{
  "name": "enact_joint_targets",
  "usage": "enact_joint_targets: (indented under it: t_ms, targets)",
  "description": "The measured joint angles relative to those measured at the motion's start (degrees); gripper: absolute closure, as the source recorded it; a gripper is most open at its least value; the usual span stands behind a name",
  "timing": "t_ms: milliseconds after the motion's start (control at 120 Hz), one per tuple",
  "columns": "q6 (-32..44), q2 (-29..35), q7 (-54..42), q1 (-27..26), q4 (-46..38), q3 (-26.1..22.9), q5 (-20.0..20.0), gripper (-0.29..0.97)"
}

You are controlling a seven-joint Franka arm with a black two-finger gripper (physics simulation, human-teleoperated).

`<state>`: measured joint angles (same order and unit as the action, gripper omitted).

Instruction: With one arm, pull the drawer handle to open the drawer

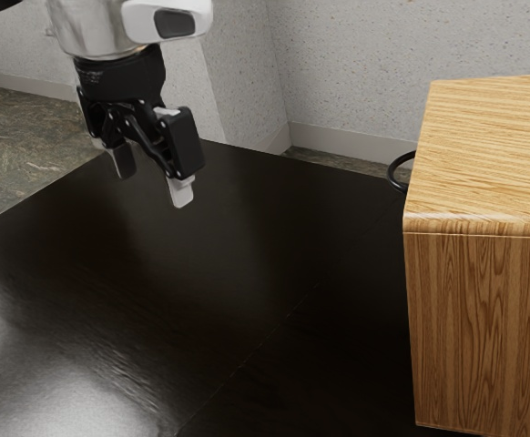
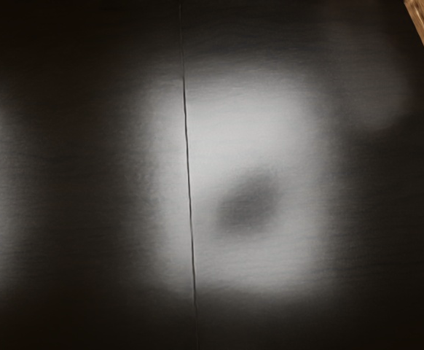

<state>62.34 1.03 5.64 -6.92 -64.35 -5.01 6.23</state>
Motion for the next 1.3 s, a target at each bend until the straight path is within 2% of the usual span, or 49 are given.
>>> enact_joint_targets:
  t_ms: [217, 325, 467, 642, 867, 1050, 1133, 1208, 1300]
  targets:
    - [2.3, -0.2, 1.0, -4.0, 0.0, 1.1, -1.2, 0.0]
    - [7.5, -1.5, 1.5, -0.4, 0.0, -2.8, -3.7, 0.0]
    - [15.1, -2.1, 2.0, 1.1, -0.2, -4.6, -5.5, 0.0]
    - [22.3, -3.4, 2.4, 1.3, -0.4, -5.0, -6.8, 0.0]
    - [27.1, -3.8, 2.9, 2.4, -0.3, -4.7, -7.9, 0.0]
    - [31.4, -4.9, 3.1, 3.1, -1.1, -4.6, -12.6, 0.0]
    - [33.6, -4.5, 3.2, 5.8, -4.0, -5.1, -15.1, 0.0]
    - [35.2, -4.4, 3.3, 14.0, -4.7, -11.4, -16.2, 0.0]
    - [36.6, -4.7, 3.4, 17.3, -4.9, -13.6, -16.8, 0.0]
